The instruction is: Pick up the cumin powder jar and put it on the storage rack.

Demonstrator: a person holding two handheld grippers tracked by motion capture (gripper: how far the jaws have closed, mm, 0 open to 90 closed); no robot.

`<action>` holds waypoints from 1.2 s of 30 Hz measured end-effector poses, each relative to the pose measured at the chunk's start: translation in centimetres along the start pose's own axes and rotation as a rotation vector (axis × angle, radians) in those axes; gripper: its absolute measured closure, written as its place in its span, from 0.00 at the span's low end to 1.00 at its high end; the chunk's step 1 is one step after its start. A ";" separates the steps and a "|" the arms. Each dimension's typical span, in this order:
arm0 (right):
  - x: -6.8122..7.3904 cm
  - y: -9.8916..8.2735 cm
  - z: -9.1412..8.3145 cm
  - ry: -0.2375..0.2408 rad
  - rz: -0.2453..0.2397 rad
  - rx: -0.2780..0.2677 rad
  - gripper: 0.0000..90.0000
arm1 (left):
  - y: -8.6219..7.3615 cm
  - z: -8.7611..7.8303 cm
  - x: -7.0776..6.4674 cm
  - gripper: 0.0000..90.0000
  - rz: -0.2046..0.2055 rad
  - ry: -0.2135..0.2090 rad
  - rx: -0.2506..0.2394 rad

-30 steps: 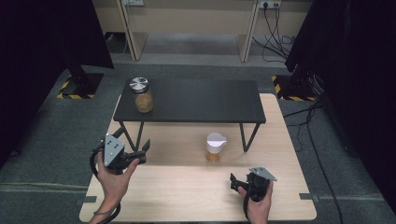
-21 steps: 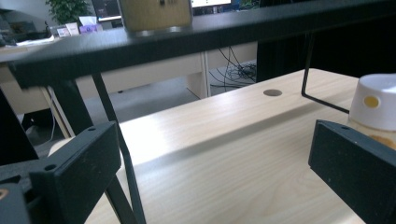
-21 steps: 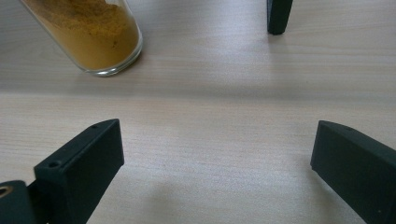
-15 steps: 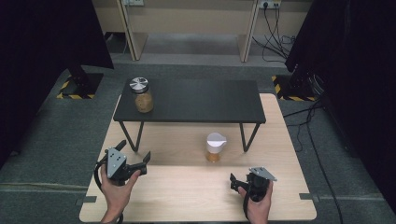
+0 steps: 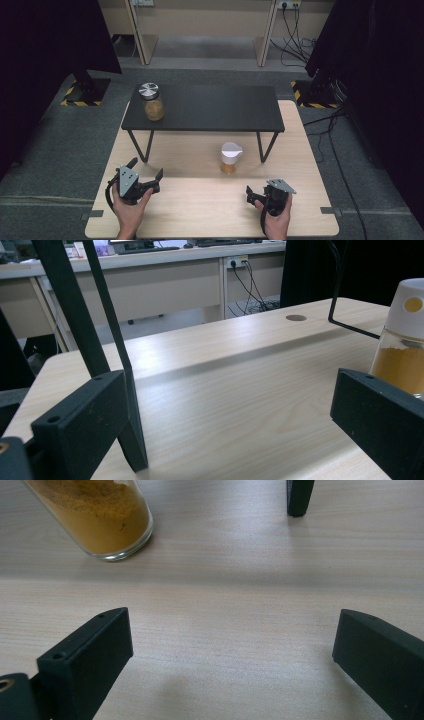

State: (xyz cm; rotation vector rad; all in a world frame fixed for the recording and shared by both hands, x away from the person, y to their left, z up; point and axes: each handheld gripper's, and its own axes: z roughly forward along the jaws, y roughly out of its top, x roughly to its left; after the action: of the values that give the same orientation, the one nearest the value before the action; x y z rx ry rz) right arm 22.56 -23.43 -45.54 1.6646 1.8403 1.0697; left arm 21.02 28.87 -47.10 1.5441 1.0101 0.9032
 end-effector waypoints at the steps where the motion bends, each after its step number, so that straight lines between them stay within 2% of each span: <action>1: 0.0 0.0 0.0 0.000 0.000 0.000 0.03 | -0.2 0.0 -0.1 0.01 -0.004 0.007 -0.002; 6: 0.0 0.0 0.0 -0.001 -0.001 0.000 0.03 | -1.0 0.0 -0.2 0.01 -0.040 0.019 0.003; 11: 0.0 0.0 0.0 0.000 -0.001 0.000 0.03 | -1.6 0.1 -0.3 0.01 -0.049 0.027 0.017; 14: 0.0 0.0 0.0 0.001 -0.002 0.002 0.03 | -1.7 0.2 -0.4 0.01 -0.033 0.037 0.035; 16: 0.0 0.0 0.0 0.001 -0.003 0.003 0.03 | -1.8 0.2 -0.5 0.01 -0.038 0.045 0.038; 26: 0.0 0.0 0.0 0.001 -0.006 -0.001 0.03 | -2.4 0.5 -0.3 0.01 -0.076 0.025 0.073; 36: 0.0 0.0 0.0 0.003 -0.002 0.000 0.03 | -2.6 0.7 -0.2 0.02 -0.076 0.016 0.089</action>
State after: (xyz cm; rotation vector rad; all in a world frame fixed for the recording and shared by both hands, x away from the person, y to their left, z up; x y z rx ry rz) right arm 22.58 -23.46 -45.54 1.6623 1.8434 1.0712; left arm 21.19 28.76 -49.78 1.5638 1.1266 0.8289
